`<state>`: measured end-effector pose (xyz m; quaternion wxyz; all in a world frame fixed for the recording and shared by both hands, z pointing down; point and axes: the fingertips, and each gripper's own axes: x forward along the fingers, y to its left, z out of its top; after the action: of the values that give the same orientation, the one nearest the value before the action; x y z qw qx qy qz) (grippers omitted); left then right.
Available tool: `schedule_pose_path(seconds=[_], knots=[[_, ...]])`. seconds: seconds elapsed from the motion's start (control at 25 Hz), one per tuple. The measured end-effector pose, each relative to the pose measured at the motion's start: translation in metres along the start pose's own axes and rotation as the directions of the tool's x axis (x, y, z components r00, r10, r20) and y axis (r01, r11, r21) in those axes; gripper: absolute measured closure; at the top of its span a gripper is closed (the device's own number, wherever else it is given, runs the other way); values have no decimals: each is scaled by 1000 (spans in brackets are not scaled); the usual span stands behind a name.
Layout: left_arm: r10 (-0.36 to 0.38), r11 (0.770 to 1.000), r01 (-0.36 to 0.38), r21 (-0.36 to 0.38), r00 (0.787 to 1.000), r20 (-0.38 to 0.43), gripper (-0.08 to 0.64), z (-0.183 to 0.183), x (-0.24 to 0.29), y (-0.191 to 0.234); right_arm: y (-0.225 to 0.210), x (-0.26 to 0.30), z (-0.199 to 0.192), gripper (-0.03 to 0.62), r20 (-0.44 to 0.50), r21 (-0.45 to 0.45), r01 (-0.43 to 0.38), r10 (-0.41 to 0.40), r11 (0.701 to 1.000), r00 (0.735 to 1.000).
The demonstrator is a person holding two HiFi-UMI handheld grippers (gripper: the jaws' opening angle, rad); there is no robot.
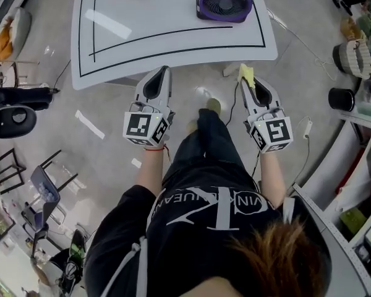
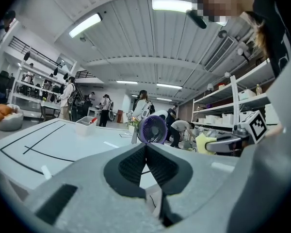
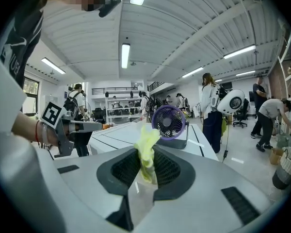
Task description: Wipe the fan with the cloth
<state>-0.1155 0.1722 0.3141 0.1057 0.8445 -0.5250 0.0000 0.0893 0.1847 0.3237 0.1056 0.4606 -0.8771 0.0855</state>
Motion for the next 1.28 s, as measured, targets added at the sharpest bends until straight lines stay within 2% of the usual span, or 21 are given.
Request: schedule_pose_path(seconds=[0.28,0.48,0.8,1.16,1.28], knots=[[29,1000,-29,2,1000,11,549,12,46,9,-29,40,16,526,4,-35,-27,27,999,1000],[33,999,-33,-10,999,11,549,11,73,5,-40,61,20,526,-11,-116,-40,39,992,999],[69,998,-68,-8,998,13,549,11,100,10,-43,102,31,526,-10,-198,-135,135,971,991],[140,990,-139,-35,990,29,549,2,121,28,-43,143,36,526,-23,-272,-198,199,942,980],[137,990,-136,-42,990,34,549,1,131,27,-39,156,39,525,-24,-297,-213,216,931,976]])
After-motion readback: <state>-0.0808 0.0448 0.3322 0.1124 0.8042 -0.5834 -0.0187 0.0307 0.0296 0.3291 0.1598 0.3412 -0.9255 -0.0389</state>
